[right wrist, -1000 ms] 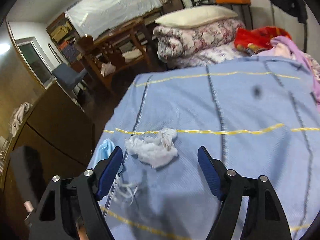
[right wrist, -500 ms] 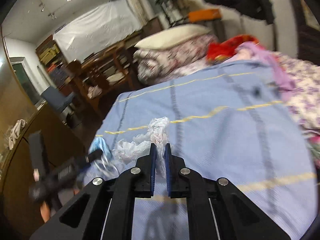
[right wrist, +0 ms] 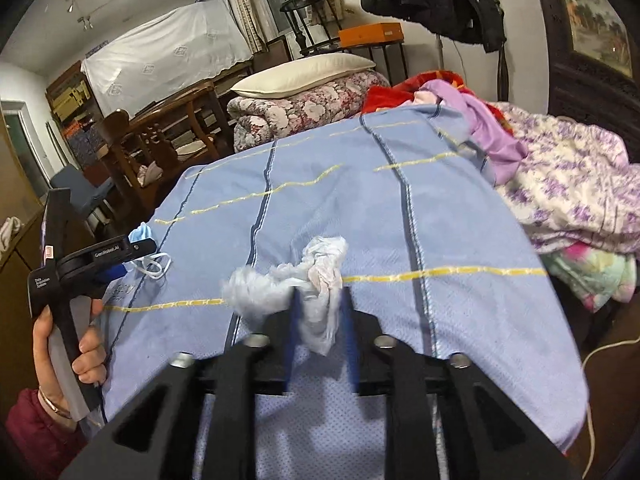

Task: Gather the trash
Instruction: 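Close the left tool on the blue face mask while the right tool grasps the white plastic bag, then carry the mask and plastic bag with both tools over the red wastebasket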

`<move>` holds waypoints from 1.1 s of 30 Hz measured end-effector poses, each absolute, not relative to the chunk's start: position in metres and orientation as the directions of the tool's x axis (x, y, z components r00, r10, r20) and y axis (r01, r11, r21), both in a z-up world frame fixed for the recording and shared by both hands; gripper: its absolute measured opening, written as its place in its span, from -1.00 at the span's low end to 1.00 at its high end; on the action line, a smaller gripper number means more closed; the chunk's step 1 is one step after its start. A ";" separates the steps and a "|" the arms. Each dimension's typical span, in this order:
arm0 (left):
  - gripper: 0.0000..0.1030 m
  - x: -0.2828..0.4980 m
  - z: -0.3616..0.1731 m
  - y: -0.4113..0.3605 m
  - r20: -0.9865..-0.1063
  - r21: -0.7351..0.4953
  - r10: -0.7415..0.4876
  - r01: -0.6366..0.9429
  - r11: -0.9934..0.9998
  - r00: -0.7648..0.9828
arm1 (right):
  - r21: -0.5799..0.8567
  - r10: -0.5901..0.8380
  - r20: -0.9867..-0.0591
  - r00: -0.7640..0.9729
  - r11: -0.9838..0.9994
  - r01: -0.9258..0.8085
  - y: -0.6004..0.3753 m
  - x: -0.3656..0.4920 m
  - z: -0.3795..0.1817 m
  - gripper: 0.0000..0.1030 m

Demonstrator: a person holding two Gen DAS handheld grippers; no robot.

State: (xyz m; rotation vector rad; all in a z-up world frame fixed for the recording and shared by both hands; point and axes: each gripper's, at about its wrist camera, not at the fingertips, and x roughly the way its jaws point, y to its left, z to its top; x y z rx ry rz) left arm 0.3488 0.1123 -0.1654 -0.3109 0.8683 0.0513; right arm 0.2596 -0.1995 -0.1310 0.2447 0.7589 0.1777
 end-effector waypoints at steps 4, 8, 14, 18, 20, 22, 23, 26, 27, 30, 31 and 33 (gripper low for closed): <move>-0.50 0.346 -0.168 0.122 -0.734 -0.339 -0.165 -0.144 0.930 0.659 | 0.310 0.275 -0.635 0.722 0.947 -0.088 -0.197 0.260 -0.142 -0.08; -0.56 0.335 -0.160 0.114 -0.692 -0.365 -0.215 -0.077 0.928 0.690 | 0.249 0.265 -0.577 0.772 0.958 -0.143 -0.188 0.251 -0.164 -0.07; -0.56 0.278 -0.141 0.073 -0.593 -0.415 -0.299 0.035 0.909 0.747 | 0.331 0.332 -0.555 0.763 0.929 -0.164 -0.197 0.255 -0.163 0.12; -0.56 0.256 -0.143 0.039 -0.599 -0.420 -0.340 0.077 0.904 0.725 | 0.401 0.350 -0.534 0.769 0.906 -0.134 -0.211 0.259 -0.163 0.13; -0.56 0.251 -0.146 0.030 -0.597 -0.438 -0.366 0.091 0.894 0.714 | 0.402 0.343 -0.528 0.777 0.907 -0.127 -0.211 0.261 -0.163 0.07; -0.56 0.249 -0.147 0.024 -0.598 -0.462 -0.393 0.100 0.881 0.698 | 0.425 0.378 -0.527 0.761 0.893 -0.149 -0.210 0.266 -0.164 -0.72; -0.56 0.248 -0.146 0.020 -0.603 -0.463 -0.404 0.111 0.880 0.688 | 0.440 0.393 -0.526 0.754 0.885 -0.154 -0.211 0.267 -0.165 -0.74; -0.56 0.242 -0.138 0.009 -0.606 -0.433 -0.404 0.141 0.890 0.685 | 0.421 0.373 -0.500 0.781 0.893 -0.157 -0.213 0.254 -0.151 -0.74; -0.56 0.238 -0.135 0.006 -0.605 -0.430 -0.408 0.151 0.890 0.684 | 0.396 0.359 -0.492 0.793 0.904 -0.163 -0.216 0.246 -0.141 -0.74; -0.56 0.227 -0.127 -0.011 -0.605 -0.408 -0.423 0.193 0.892 0.675 | 0.384 0.335 -0.477 0.813 0.911 -0.150 -0.234 0.224 -0.120 -0.74; -0.56 0.222 -0.124 -0.018 -0.605 -0.399 -0.427 0.209 0.893 0.672 | 0.390 0.331 -0.474 0.816 0.910 -0.142 -0.240 0.217 -0.115 -0.74; -0.56 0.215 -0.119 -0.031 -0.601 -0.395 -0.445 0.237 0.888 0.664 | 0.406 0.319 -0.467 0.824 0.906 -0.121 -0.256 0.201 -0.106 -0.74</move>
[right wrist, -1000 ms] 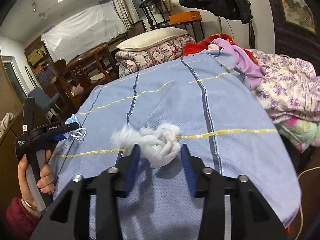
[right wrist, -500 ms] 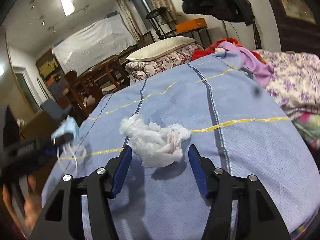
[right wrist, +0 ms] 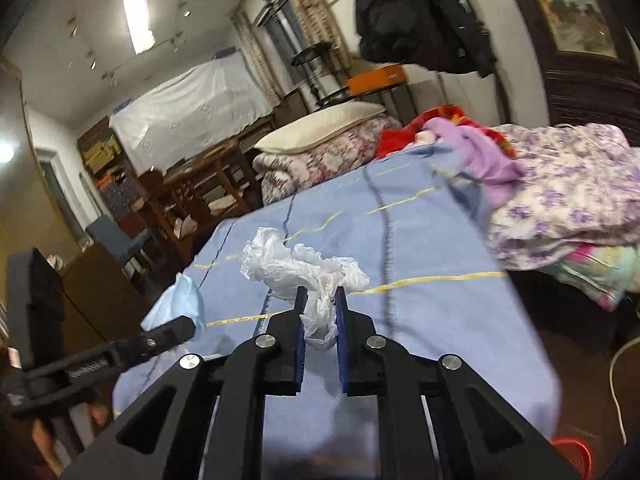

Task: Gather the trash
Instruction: 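Carry the mask and plastic bag with both tools over the red wastebasket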

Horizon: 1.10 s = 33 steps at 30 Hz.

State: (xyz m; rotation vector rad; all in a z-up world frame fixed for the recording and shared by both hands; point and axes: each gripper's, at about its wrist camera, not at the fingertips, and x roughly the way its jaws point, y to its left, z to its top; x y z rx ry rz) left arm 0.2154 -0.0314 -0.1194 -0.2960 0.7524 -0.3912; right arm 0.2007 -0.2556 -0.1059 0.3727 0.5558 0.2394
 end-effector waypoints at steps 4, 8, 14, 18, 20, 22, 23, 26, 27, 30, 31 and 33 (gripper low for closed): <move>-0.56 0.205 -0.108 -0.065 -0.590 -0.411 -0.500 0.297 0.862 0.634 | 0.398 0.287 -0.480 0.829 0.913 -0.086 -0.289 0.168 -0.088 -0.74; -0.56 0.193 -0.096 -0.103 -0.586 -0.404 -0.539 0.358 0.842 0.605 | 0.385 0.242 -0.471 0.848 0.922 -0.049 -0.324 0.131 -0.075 -0.74; -0.56 0.173 -0.089 -0.184 -0.594 -0.352 -0.585 0.475 0.806 0.552 | 0.364 0.145 -0.448 0.882 0.931 0.032 -0.380 0.068 -0.077 -0.74; -0.56 0.163 -0.100 -0.246 -0.638 -0.292 -0.597 0.566 0.771 0.486 | 0.391 0.090 -0.462 0.882 0.913 0.112 -0.424 0.038 -0.094 -0.74; -0.56 0.158 -0.113 -0.282 -0.671 -0.260 -0.601 0.621 0.740 0.435 | 0.415 0.061 -0.484 0.873 0.894 0.168 -0.448 0.028 -0.107 -0.74; -0.56 0.155 -0.127 -0.308 -0.700 -0.246 -0.598 0.655 0.714 0.389 | 0.448 0.041 -0.519 0.854 0.864 0.230 -0.475 0.020 -0.124 -0.74; -0.56 0.154 -0.137 -0.323 -0.720 -0.244 -0.595 0.673 0.698 0.357 | 0.459 0.035 -0.532 0.846 0.851 0.253 -0.485 0.018 -0.131 -0.74; -0.56 0.151 -0.166 -0.357 -0.773 -0.247 -0.575 0.708 0.662 0.268 | 0.466 -0.011 -0.580 0.815 0.816 0.342 -0.518 0.007 -0.153 -0.74; -0.56 0.152 -0.177 -0.368 -0.790 -0.247 -0.564 0.718 0.651 0.240 | 0.459 -0.029 -0.595 0.804 0.809 0.368 -0.526 0.004 -0.160 -0.74; -0.56 0.155 -0.212 -0.396 -0.841 -0.269 -0.523 0.732 0.626 0.138 | 0.464 -0.051 -0.628 0.776 0.776 0.427 -0.543 -0.003 -0.179 -0.74; -0.56 0.156 -0.223 -0.402 -0.854 -0.279 -0.510 0.735 0.618 0.104 | 0.467 -0.053 -0.634 0.771 0.769 0.437 -0.547 -0.005 -0.184 -0.74; -0.55 0.155 -0.246 -0.413 -0.880 -0.278 -0.471 0.742 0.610 0.057 | 0.471 -0.055 -0.645 0.762 0.756 0.454 -0.554 -0.008 -0.193 -0.74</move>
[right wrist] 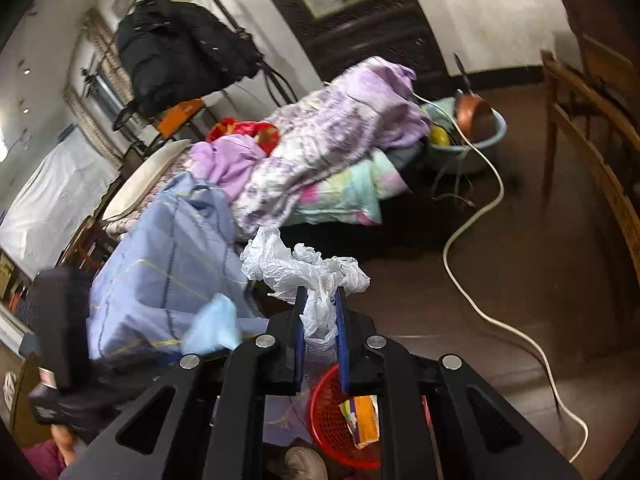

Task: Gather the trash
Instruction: 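Carry the mask and plastic bag with both tools over the red wastebasket, then open both tools to drop the mask and bag into the wastebasket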

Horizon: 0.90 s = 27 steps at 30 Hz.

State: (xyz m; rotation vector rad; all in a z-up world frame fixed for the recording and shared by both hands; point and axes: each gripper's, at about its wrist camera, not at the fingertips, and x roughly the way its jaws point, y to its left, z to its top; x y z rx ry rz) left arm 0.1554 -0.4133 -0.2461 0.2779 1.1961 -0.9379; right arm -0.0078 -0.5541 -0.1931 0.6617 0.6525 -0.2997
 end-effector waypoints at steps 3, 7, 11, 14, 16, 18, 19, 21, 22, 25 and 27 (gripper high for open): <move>-0.46 0.153 -0.287 -0.427 -0.924 -0.257 -0.382 0.754 0.604 -0.010 | 0.466 -0.056 -0.652 0.756 0.757 0.458 -0.557 -0.006 -0.200 -0.74; 0.02 0.162 -0.303 -0.425 -0.936 -0.279 -0.348 0.731 0.623 -0.060 | 0.455 -0.057 -0.654 0.755 0.767 0.453 -0.555 -0.002 -0.204 -0.74; 0.10 0.167 -0.293 -0.410 -0.915 -0.308 -0.403 0.699 0.645 -0.031 | 0.464 -0.048 -0.643 0.764 0.769 0.439 -0.553 0.000 -0.201 -0.74; 0.10 0.162 -0.289 -0.405 -0.922 -0.266 -0.387 0.708 0.655 0.011 | 0.461 -0.044 -0.640 0.767 0.777 0.429 -0.550 0.001 -0.198 -0.73; 0.16 0.157 -0.282 -0.407 -0.928 -0.214 -0.368 0.722 0.658 0.061 | 0.460 -0.038 -0.640 0.768 0.781 0.422 -0.548 0.002 -0.199 -0.72; 0.41 0.150 -0.272 -0.409 -0.932 -0.132 -0.337 0.735 0.665 0.137 | 0.458 -0.030 -0.650 0.760 0.782 0.422 -0.547 0.004 -0.202 -0.70; 0.47 0.145 -0.268 -0.409 -0.928 -0.080 -0.320 0.737 0.671 0.190 | 0.455 -0.025 -0.659 0.752 0.783 0.425 -0.547 0.005 -0.204 -0.70; 0.51 0.140 -0.260 -0.407 -0.917 -0.027 -0.308 0.731 0.682 0.253 | 0.439 -0.005 -0.700 0.714 0.786 0.436 -0.545 0.011 -0.217 -0.69; 0.52 0.140 -0.257 -0.403 -0.912 -0.011 -0.301 0.719 0.695 0.277 | 0.428 0.000 -0.717 0.697 0.789 0.441 -0.545 0.013 -0.222 -0.69; 0.53 0.146 -0.250 -0.390 -0.906 -0.020 -0.299 0.673 0.740 0.301 | 0.402 0.034 -0.776 0.629 0.796 0.453 -0.538 0.020 -0.252 -0.69; 0.53 0.151 -0.246 -0.379 -0.903 -0.042 -0.305 0.645 0.763 0.302 | 0.405 0.070 -0.801 0.594 0.795 0.452 -0.532 0.021 -0.273 -0.69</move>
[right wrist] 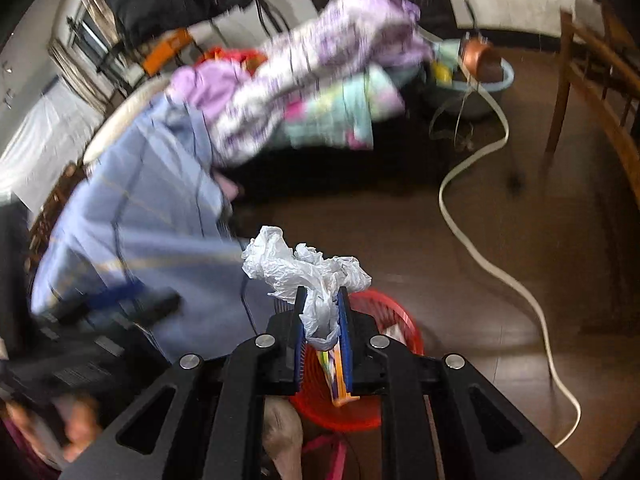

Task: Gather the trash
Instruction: 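Open both tools to drop the mask and bag into the wastebasket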

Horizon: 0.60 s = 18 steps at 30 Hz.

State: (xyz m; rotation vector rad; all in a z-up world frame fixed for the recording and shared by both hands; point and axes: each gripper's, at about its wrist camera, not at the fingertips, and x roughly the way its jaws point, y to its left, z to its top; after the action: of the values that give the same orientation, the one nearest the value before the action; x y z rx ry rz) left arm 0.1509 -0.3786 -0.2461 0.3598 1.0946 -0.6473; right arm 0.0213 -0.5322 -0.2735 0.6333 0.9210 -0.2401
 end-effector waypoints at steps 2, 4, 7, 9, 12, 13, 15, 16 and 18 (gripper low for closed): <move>0.54 0.151 -0.243 -0.371 -0.902 -0.047 -0.303 0.628 0.777 0.307 | 0.418 0.102 -0.811 0.577 0.791 0.448 -0.529 0.023 -0.286 -0.70; 0.54 0.150 -0.242 -0.369 -0.902 -0.032 -0.291 0.623 0.782 0.319 | 0.439 0.140 -0.815 0.562 0.783 0.442 -0.526 0.023 -0.299 -0.69; 0.55 0.143 -0.240 -0.369 -0.899 0.009 -0.267 0.627 0.779 0.346 | 0.451 0.160 -0.815 0.557 0.779 0.436 -0.522 0.023 -0.309 -0.70; 0.57 0.139 -0.239 -0.369 -0.897 0.031 -0.256 0.628 0.778 0.361 | 0.456 0.166 -0.814 0.557 0.776 0.436 -0.520 0.023 -0.313 -0.69; 0.59 0.137 -0.240 -0.370 -0.895 0.053 -0.240 0.626 0.778 0.375 | 0.466 0.180 -0.815 0.550 0.767 0.440 -0.520 0.024 -0.322 -0.70; 0.59 0.137 -0.240 -0.369 -0.895 0.057 -0.237 0.624 0.779 0.378 | 0.471 0.187 -0.817 0.545 0.761 0.446 -0.520 0.025 -0.326 -0.69; 0.59 0.136 -0.239 -0.368 -0.895 0.063 -0.231 0.621 0.781 0.381 | 0.479 0.203 -0.824 0.530 0.750 0.457 -0.521 0.028 -0.334 -0.67; 0.59 0.136 -0.240 -0.368 -0.895 0.065 -0.229 0.621 0.781 0.383 | 0.484 0.214 -0.828 0.519 0.741 0.466 -0.521 0.029 -0.339 -0.67; 0.59 0.135 -0.239 -0.367 -0.894 0.071 -0.225 0.619 0.782 0.387 | 0.487 0.225 -0.835 0.501 0.725 0.487 -0.522 0.031 -0.347 -0.65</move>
State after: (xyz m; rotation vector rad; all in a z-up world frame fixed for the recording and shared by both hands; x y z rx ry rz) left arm 0.1352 -0.3672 -0.2394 0.4319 1.0441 -0.5591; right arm 0.0310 -0.5222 -0.3473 0.7786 1.0609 -0.1791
